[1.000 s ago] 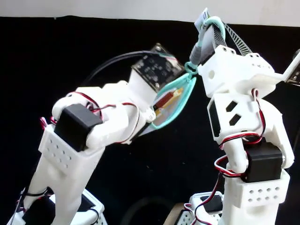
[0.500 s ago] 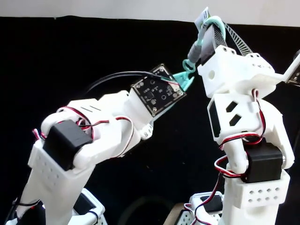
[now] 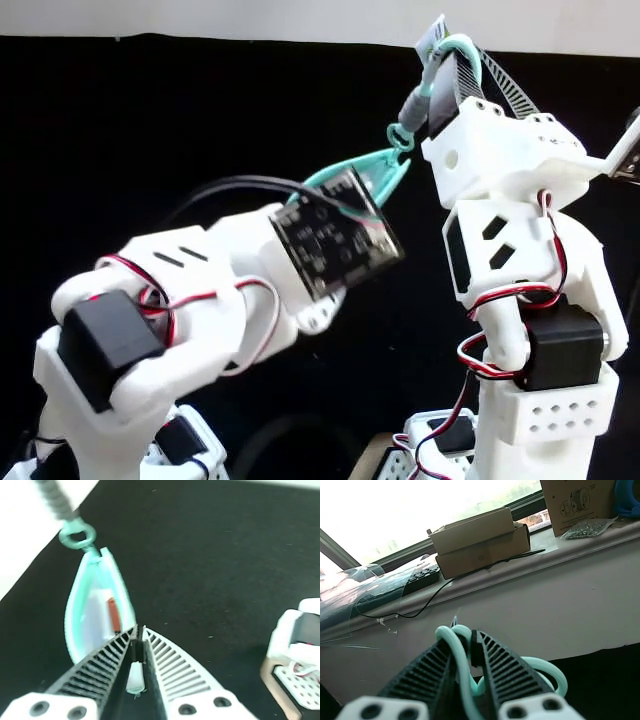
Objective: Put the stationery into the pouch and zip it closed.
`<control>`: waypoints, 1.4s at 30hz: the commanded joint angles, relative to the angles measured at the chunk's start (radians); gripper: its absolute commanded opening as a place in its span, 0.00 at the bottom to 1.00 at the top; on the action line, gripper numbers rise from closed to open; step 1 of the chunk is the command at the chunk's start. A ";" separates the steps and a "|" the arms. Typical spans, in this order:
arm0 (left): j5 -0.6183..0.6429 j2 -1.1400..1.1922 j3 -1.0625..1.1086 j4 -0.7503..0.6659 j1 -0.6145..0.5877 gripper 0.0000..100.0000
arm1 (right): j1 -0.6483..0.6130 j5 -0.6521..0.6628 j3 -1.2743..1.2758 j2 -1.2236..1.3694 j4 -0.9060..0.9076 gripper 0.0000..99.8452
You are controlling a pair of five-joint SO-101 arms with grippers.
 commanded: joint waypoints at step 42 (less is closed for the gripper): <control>-0.120 0.125 0.367 -0.279 -0.558 0.01 | -0.008 -0.002 -0.033 -0.025 0.101 0.01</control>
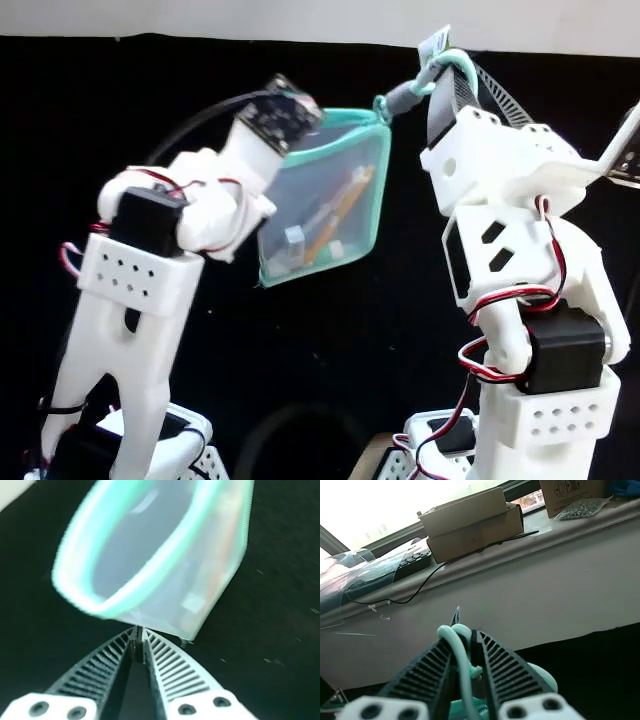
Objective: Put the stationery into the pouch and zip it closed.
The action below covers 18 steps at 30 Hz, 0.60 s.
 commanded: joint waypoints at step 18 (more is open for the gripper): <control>0.018 0.002 0.213 -0.482 -0.084 0.01 | -0.085 -0.005 -0.173 -0.021 0.124 0.01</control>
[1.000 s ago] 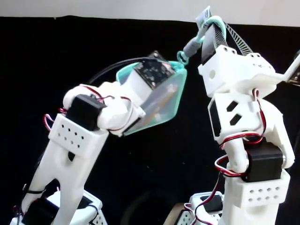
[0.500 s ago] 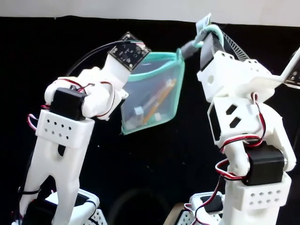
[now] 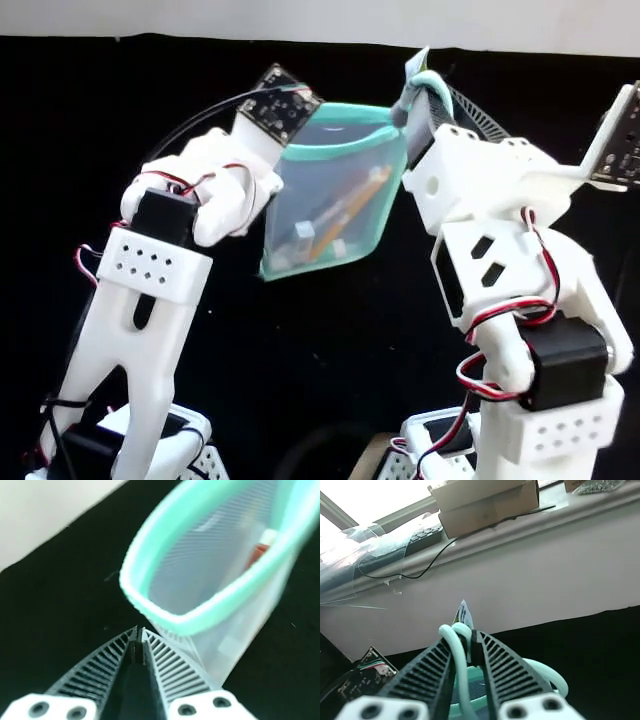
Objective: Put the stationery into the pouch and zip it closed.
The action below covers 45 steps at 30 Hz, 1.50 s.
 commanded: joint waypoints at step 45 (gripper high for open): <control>0.068 0.096 0.062 -0.321 0.059 0.01 | -0.346 -0.011 -0.054 -0.008 0.128 0.01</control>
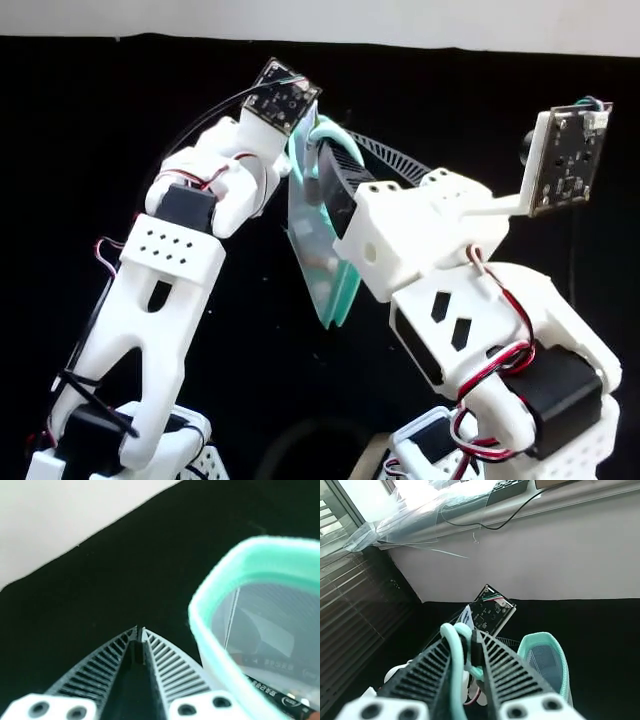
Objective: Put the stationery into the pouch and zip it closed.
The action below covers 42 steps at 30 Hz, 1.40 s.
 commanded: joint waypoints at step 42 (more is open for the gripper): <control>0.006 -0.004 -0.053 -0.020 0.016 0.01 | -0.012 -0.140 -0.028 -0.007 -0.045 0.01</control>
